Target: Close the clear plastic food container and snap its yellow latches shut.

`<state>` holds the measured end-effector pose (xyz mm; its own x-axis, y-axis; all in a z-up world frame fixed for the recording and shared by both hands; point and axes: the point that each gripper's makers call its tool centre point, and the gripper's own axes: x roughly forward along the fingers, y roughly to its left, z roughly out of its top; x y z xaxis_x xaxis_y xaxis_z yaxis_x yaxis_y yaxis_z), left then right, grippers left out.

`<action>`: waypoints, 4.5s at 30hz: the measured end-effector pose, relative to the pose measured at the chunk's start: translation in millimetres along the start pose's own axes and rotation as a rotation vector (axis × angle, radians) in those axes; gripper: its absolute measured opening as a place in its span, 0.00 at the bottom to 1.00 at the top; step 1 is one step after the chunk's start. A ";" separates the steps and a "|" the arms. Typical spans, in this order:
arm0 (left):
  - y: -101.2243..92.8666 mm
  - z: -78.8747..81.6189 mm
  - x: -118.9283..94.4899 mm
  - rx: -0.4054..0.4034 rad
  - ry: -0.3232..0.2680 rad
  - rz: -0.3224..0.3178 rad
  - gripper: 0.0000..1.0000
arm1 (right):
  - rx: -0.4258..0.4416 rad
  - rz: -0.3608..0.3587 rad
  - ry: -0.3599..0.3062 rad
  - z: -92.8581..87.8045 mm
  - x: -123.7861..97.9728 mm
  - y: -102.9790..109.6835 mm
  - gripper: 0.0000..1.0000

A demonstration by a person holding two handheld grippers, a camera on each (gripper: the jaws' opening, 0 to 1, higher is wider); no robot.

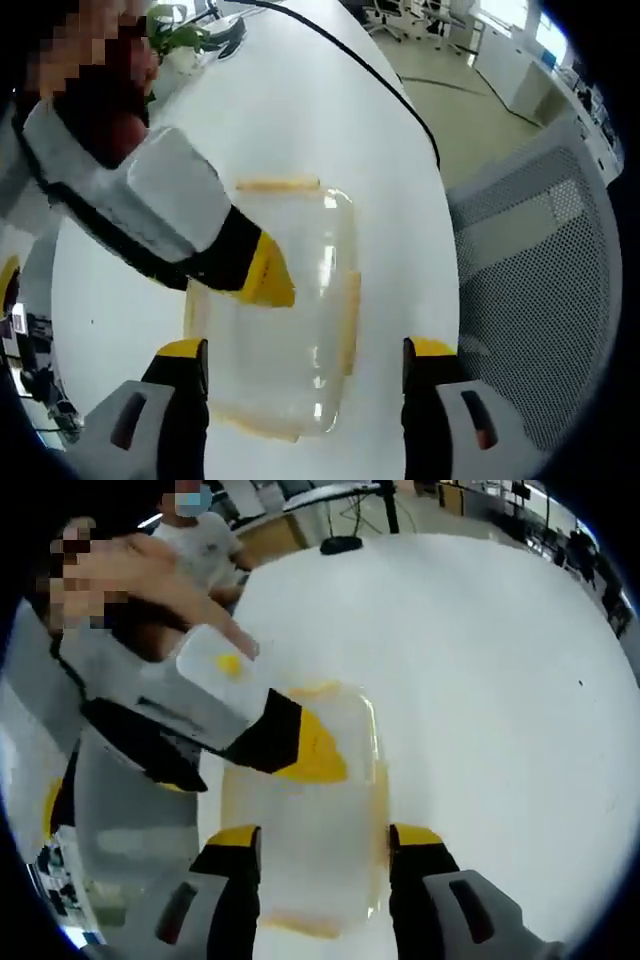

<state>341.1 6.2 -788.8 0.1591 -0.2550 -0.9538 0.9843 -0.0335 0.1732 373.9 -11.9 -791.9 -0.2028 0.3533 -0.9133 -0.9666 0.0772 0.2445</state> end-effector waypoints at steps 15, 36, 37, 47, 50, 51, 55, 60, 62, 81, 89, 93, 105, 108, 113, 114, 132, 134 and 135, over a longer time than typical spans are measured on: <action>1.9 -3.0 0.4 0.042 -0.032 -0.057 0.99 | -0.041 -0.087 -0.072 -3.4 -9.8 4.3 0.80; 9.5 -21.1 8.9 0.030 0.003 -0.078 0.99 | -0.019 -0.103 -0.096 -19.6 -7.6 12.9 0.81; 9.5 -21.9 9.5 0.030 0.007 -0.080 0.99 | -0.019 -0.104 -0.096 -20.1 -7.2 13.0 0.81; 13.9 -28.2 18.3 0.036 0.024 -0.091 0.96 | -0.033 -0.127 -0.083 -29.7 -1.0 12.5 0.80; 15.6 -31.1 22.0 0.034 0.032 -0.087 0.94 | -0.032 -0.144 -0.085 -30.6 1.5 9.5 0.80; 16.0 -30.7 22.8 0.031 0.029 -0.085 0.94 | -0.037 -0.154 -0.082 -31.0 2.1 7.9 0.80; 14.3 -29.8 26.3 0.033 0.030 -0.088 0.93 | -0.046 -0.148 -0.072 -33.5 7.5 9.7 0.79; 17.3 -29.9 30.4 0.041 0.036 -0.077 0.91 | -0.055 -0.153 -0.067 -34.3 9.8 8.9 0.80; 17.2 -30.6 32.0 0.047 0.039 -0.075 0.91 | -0.066 -0.153 -0.058 -35.5 12.0 8.6 0.81; 18.9 -26.4 36.6 0.019 0.033 -0.054 0.87 | -0.074 -0.170 -0.028 -39.1 17.9 7.2 0.83; 19.2 -27.1 36.4 0.018 0.029 -0.059 0.87 | -0.072 -0.177 -0.060 -36.9 19.6 6.8 0.84; 18.7 -26.9 37.0 0.018 0.034 -0.059 0.87 | -0.073 -0.189 -0.082 -36.2 20.2 6.7 0.84; 20.2 -38.4 34.9 0.009 0.063 -0.057 0.87 | -0.077 -0.188 -0.077 -25.1 25.1 3.9 0.85; 21.5 -42.4 34.4 0.014 0.064 -0.058 0.87 | -0.077 -0.186 -0.078 -20.6 25.9 4.3 0.86; 21.5 -48.8 31.9 0.005 0.061 -0.056 0.87 | -0.085 -0.181 -0.074 -14.7 29.0 3.8 0.86; 21.6 -49.8 31.9 0.003 0.059 -0.056 0.87 | -0.086 -0.181 -0.073 -13.6 29.3 3.8 0.86; 21.3 -85.4 22.6 -0.022 0.067 -0.053 0.87 | -0.108 -0.172 -0.085 22.5 43.3 4.3 0.87; 21.0 -89.8 21.9 -0.026 0.068 -0.053 0.87 | -0.110 -0.171 -0.087 26.7 45.0 4.7 0.88; 20.6 -92.3 21.0 -0.028 0.068 -0.053 0.87 | -0.112 -0.170 -0.088 29.3 45.7 4.8 0.88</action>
<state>371.7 89.4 -828.0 0.1108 -0.1872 -0.9761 0.9931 -0.0179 0.1161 364.6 31.9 -823.0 -0.0260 0.4245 -0.9051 -0.9980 0.0406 0.0477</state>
